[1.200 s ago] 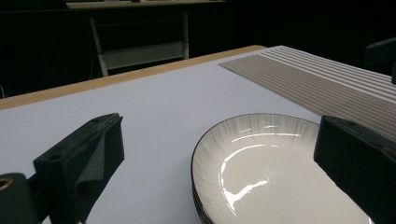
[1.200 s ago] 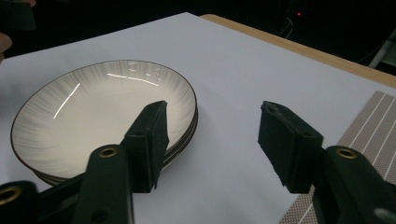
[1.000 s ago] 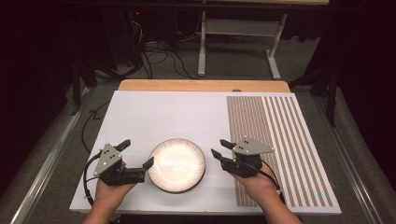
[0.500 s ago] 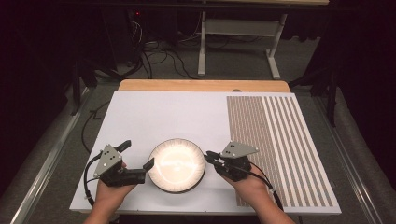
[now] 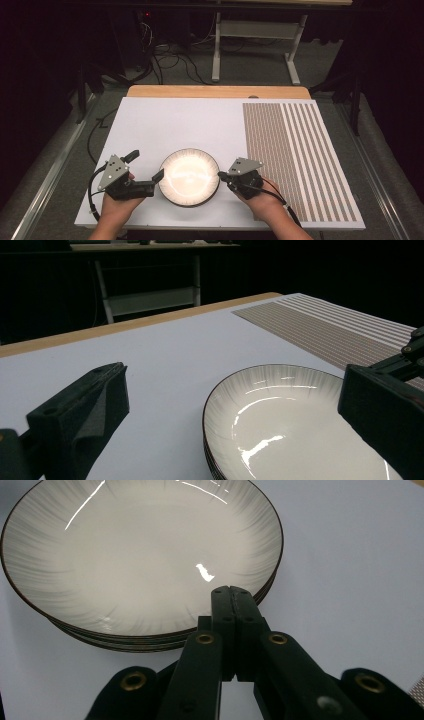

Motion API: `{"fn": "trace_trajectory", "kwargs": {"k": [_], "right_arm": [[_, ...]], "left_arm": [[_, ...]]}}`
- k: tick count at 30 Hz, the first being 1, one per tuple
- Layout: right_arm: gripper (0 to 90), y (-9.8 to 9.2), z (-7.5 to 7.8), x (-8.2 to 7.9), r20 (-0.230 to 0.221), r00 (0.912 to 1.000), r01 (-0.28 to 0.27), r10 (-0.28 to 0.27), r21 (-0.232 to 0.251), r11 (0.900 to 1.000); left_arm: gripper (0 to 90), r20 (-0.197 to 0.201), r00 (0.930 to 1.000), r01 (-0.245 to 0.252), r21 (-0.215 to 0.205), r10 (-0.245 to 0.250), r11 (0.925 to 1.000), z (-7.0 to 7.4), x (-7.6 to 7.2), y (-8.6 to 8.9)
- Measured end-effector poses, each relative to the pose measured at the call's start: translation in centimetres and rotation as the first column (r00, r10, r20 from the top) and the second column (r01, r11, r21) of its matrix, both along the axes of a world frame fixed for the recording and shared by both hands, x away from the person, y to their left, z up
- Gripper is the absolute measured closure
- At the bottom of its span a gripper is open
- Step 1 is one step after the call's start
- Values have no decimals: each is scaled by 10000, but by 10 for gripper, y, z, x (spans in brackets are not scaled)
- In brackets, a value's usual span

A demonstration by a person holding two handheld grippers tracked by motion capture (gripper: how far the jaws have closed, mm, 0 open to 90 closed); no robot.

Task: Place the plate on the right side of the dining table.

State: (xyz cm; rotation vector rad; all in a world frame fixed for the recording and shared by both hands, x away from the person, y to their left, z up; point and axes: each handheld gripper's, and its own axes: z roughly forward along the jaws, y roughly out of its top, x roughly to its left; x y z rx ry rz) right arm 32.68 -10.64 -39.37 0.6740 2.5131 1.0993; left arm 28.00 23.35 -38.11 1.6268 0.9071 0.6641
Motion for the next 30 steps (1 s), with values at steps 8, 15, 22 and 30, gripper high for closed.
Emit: {"fn": "trace_trajectory", "kwargs": {"k": [8,15,22,30], "right_arm": [[900,2,-1,2,-120,9999,-72,69,-181,9998],[900,6,-1,2,-123,9997,-207,204,-254,9995],[900,11,-1,2,-207,9993,-321,314,-355,9989],[900,16,-3,4,-393,9987,-341,335,-132,9993]], "left_arm": [[5,111,9999,96,-25,-95,10000,0,1,0],[5,-11,10000,-5,20,5,10000,0,0,0],[5,-5,10000,-41,-4,41,10000,0,0,1],[5,-26,10000,-92,-84,91,9999,1,0,4]]}}
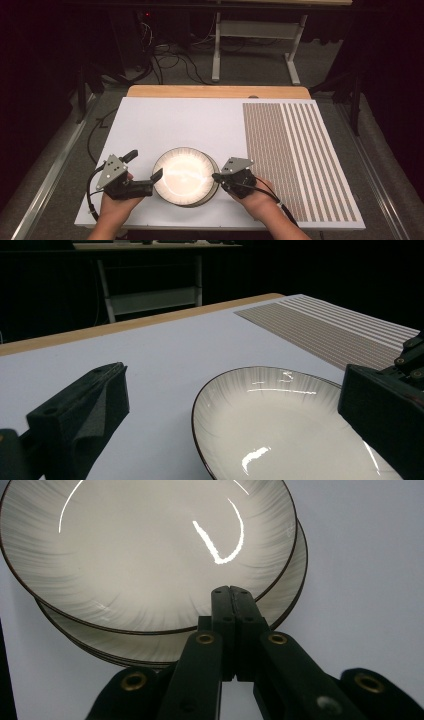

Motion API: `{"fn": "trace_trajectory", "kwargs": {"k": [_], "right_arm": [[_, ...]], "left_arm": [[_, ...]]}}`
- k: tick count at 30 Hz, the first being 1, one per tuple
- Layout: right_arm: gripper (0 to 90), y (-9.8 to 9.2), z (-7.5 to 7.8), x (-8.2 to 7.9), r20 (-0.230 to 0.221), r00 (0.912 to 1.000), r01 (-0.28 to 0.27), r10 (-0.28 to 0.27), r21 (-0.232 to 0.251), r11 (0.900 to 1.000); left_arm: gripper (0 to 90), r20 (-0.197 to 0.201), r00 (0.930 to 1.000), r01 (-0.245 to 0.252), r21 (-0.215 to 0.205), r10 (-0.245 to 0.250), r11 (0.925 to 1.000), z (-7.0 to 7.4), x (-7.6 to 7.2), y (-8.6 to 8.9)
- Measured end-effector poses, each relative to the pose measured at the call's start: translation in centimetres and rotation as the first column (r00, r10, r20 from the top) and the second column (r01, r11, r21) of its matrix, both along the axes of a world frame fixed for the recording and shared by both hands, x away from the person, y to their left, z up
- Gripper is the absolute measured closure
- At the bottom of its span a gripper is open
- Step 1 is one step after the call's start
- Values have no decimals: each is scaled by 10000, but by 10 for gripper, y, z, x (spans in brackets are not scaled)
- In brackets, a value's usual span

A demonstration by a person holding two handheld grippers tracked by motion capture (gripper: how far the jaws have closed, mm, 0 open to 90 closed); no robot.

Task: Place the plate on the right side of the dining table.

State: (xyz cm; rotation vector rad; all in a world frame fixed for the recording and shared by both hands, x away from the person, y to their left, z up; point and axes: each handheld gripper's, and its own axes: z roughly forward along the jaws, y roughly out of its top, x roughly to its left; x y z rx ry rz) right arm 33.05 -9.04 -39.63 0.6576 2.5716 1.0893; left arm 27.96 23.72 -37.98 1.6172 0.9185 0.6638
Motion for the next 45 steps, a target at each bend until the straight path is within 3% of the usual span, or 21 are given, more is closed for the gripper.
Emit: {"fn": "trace_trajectory", "kwargs": {"k": [31,41,45], "right_arm": [[900,13,-6,1,-284,9993,-215,224,308,9993],[900,21,-6,1,-333,9987,-361,376,437,9984],[900,23,-7,1,-366,9983,-440,453,335,9985]], "left_arm": [[6,-345,9990,-292,-426,277,9987,-1,3,11],[5,-835,9954,-511,-440,473,9977,-2,5,16],[6,-1236,9911,-549,-368,500,9978,-3,8,18]]}}
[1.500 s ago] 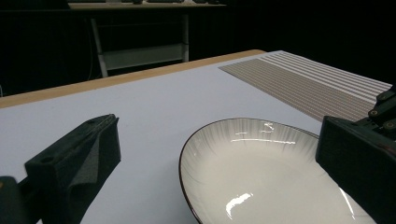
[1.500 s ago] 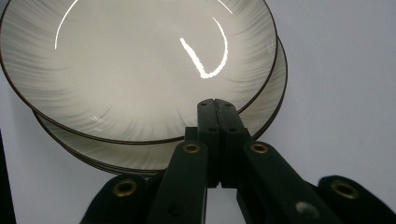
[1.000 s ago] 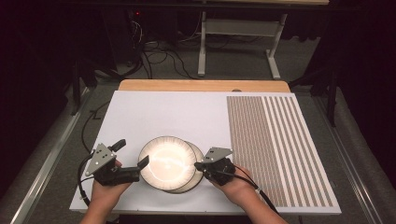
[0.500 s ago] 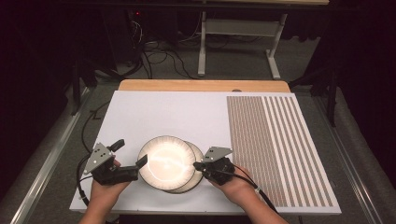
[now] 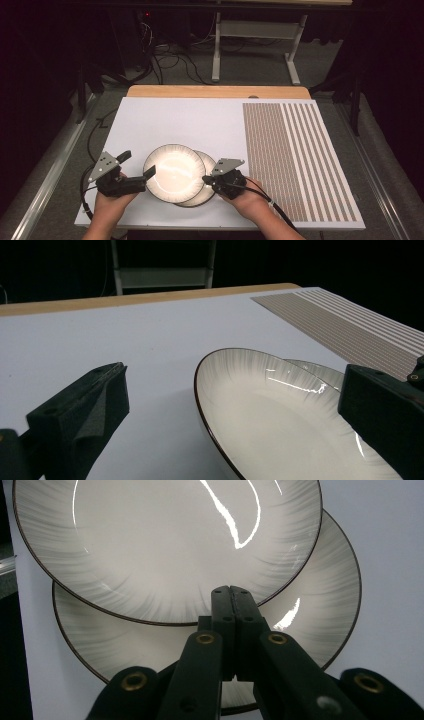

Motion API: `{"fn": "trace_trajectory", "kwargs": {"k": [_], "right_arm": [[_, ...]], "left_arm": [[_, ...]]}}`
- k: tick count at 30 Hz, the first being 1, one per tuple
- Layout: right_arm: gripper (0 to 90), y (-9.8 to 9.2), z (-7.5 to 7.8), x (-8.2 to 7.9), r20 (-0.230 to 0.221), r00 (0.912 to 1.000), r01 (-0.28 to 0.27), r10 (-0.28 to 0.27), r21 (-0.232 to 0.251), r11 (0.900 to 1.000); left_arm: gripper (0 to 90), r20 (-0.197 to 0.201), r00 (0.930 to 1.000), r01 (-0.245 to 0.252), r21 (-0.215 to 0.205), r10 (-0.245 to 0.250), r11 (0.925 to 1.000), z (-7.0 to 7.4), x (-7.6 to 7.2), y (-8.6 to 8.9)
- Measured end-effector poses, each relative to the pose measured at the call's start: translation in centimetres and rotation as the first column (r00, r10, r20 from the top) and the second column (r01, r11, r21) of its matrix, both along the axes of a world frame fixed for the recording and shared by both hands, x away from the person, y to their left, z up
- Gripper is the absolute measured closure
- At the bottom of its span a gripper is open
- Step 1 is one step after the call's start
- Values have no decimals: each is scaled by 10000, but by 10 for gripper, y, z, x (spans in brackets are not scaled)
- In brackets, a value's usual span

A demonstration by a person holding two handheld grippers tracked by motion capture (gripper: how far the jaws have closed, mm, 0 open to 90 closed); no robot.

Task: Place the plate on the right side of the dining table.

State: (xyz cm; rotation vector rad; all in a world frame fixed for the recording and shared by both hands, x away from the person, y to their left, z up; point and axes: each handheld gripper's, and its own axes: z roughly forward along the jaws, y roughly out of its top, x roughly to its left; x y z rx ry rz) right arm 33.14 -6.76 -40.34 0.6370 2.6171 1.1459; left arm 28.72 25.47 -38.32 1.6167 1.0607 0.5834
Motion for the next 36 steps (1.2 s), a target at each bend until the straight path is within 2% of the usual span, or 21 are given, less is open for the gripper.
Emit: {"fn": "trace_trajectory", "kwargs": {"k": [4,8,12,14,17,22,24,26,29,30,31,34,36], "right_arm": [[900,3,-1,0,19,10000,-94,94,-12,10000],[900,7,-1,-1,77,9999,-150,150,-70,9999],[900,9,-2,0,28,9998,-213,214,-78,9997],[900,9,-2,0,29,9998,-216,216,-97,9997],[900,10,-2,0,63,9997,-214,215,-122,9997],[900,10,-3,-1,59,9998,-201,202,-94,9998],[900,10,-3,-1,50,9997,-219,220,-150,9996],[900,10,-3,-1,36,9998,-215,215,-151,9997],[900,10,-3,-1,80,9995,-293,295,-177,9994],[900,10,-3,-1,82,9995,-294,295,-174,9994],[900,10,-3,-1,84,9996,-284,286,-174,9994],[900,10,-3,-1,81,9996,-268,269,-175,9995],[900,10,-3,-1,100,9996,-248,250,-161,9996]], "left_arm": [[5,-454,9990,-7,71,10,10000,-3,3,0],[5,-998,9950,87,129,-73,9999,-7,7,-1],[11,-1618,9863,294,-201,-322,9994,-9,10,-2],[14,-1963,9792,469,-236,-506,9986,-11,12,-4],[43,-2505,9645,776,-345,-838,9964,-15,14,-6],[123,-3040,9439,1148,-656,-1294,9912,-15,15,-9],[151,-3318,9344,1187,-539,-1299,9915,-15,16,-11],[181,-3491,9280,1263,-339,-1301,9914,-16,16,-13],[255,-3831,9155,1221,-272,-1232,9921,-17,18,-15],[284,-3878,9151,1114,-196,-1103,9936,-17,18,-16],[308,-3966,9119,1085,-160,-1059,9940,-17,18,-15],[393,-4170,9047,812,-330,-876,9961,-16,18,-12],[458,-4246,9021,746,-225,-771,9970,-16,18,-11]]}}
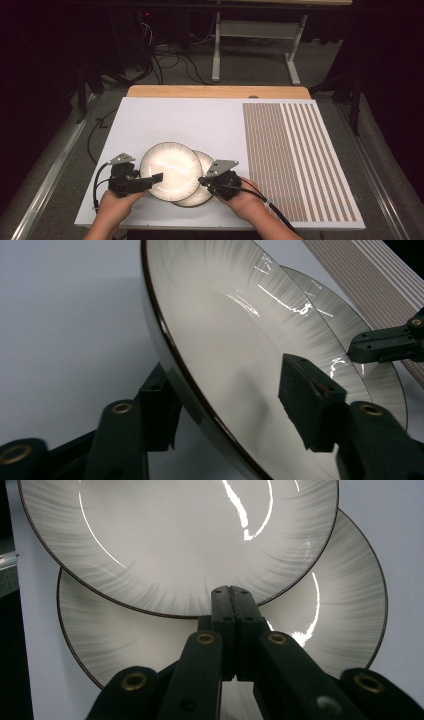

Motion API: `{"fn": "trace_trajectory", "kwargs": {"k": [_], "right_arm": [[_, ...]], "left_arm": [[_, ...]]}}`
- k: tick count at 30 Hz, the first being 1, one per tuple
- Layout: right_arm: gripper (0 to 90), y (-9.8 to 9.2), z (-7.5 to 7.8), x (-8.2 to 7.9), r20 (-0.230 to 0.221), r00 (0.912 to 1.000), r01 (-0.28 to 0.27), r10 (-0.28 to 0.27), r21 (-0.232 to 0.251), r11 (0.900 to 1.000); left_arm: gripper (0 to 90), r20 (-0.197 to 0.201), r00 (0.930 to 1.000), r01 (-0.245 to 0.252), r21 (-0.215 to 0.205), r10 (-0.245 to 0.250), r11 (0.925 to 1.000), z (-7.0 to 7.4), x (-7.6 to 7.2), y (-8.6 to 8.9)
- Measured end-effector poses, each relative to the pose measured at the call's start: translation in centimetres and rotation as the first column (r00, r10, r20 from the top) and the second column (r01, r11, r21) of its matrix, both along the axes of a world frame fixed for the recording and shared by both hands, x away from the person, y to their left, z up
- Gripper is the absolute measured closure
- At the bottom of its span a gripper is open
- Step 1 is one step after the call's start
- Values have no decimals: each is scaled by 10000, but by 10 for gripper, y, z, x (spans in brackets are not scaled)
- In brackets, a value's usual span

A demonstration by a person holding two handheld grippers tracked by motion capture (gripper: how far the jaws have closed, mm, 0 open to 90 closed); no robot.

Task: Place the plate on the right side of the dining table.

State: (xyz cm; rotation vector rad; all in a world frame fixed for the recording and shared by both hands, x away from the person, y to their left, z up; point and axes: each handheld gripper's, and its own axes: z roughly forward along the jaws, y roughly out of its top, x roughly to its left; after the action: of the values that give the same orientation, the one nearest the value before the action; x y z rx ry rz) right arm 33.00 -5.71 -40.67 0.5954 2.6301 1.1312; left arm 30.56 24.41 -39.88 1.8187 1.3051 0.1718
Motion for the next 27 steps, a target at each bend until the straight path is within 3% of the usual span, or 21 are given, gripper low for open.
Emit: {"fn": "trace_trajectory", "kwargs": {"k": [3,9,21,27], "right_arm": [[900,0,0,0,-7,10000,-7,7,-19,10000],[900,-1,-2,0,-68,9999,103,-103,-20,9999],[900,-6,-1,0,-128,9996,233,-232,107,9997],[900,-8,0,-1,-60,9997,247,-246,103,9996]], "left_arm": [[540,-125,9999,-99,6,100,10000,0,0,2],[670,-395,9989,-273,-807,242,9964,2,1,12],[714,-318,9980,-571,-973,542,9936,0,2,15],[735,18,9984,-566,-1165,572,9916,2,0,14]]}}
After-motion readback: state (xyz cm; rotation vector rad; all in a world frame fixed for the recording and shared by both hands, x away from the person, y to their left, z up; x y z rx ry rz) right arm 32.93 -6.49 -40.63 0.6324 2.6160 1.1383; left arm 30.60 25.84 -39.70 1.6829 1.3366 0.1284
